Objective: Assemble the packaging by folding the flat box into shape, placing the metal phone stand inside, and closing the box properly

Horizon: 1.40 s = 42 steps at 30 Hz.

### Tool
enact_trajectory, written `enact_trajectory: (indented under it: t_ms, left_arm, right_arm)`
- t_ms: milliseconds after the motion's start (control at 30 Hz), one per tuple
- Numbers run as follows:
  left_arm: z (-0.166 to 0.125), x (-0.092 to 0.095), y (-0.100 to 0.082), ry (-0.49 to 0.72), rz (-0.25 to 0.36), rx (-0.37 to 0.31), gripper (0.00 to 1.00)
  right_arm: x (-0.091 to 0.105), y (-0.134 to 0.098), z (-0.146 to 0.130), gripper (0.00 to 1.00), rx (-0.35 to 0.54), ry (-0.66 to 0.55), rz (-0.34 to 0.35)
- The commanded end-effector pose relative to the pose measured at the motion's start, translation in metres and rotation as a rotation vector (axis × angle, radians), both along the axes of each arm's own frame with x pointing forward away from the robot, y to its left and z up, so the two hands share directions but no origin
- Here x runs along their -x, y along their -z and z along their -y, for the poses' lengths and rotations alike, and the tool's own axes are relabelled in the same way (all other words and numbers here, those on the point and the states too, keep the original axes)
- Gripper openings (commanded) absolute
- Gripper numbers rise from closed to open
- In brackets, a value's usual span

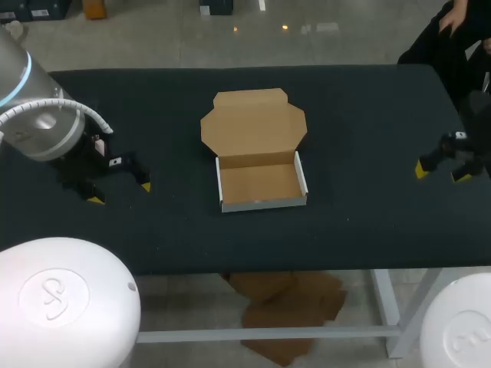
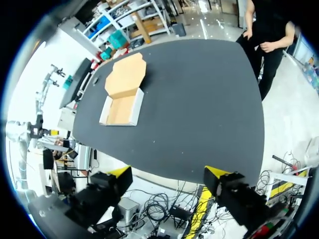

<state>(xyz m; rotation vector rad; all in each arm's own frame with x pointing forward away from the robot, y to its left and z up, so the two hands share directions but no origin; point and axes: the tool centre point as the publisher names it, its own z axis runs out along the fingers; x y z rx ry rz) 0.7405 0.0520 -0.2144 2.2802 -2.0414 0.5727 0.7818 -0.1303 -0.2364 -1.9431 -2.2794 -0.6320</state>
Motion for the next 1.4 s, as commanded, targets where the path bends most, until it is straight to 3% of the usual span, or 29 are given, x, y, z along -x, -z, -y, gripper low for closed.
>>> enact_trajectory:
  t_ms: [33,267,433,633,900,1400]
  left_arm:
    - [0.0,0.001,-0.001,-0.002,0.0,-0.006,1.0]
    - [0.0,0.001,-0.001,-0.002,0.0,-0.006,1.0]
    - [0.013,-0.008,0.005,0.002,0.004,-0.05,1.0]
    - [0.008,-0.022,0.012,-0.032,-0.005,-0.093,1.0]
    - [-0.014,-0.049,0.037,-0.049,-0.062,-0.118,1.0]
    - [-0.062,-0.111,0.087,-0.033,-0.136,-0.096,1.0]
  right_arm:
    - [0.0,0.0,0.0,1.0,0.0,0.0,-0.002]
    - [0.0,0.0,0.0,1.0,0.0,0.0,-0.002]
    - [0.0,0.0,0.0,1.0,0.0,0.0,-0.002]
    - [0.0,0.0,0.0,1.0,0.0,0.0,-0.002]
    - [0.0,0.0,0.0,1.0,0.0,0.0,-0.002]
    - [0.0,0.0,0.0,1.0,0.0,0.0,-0.002]
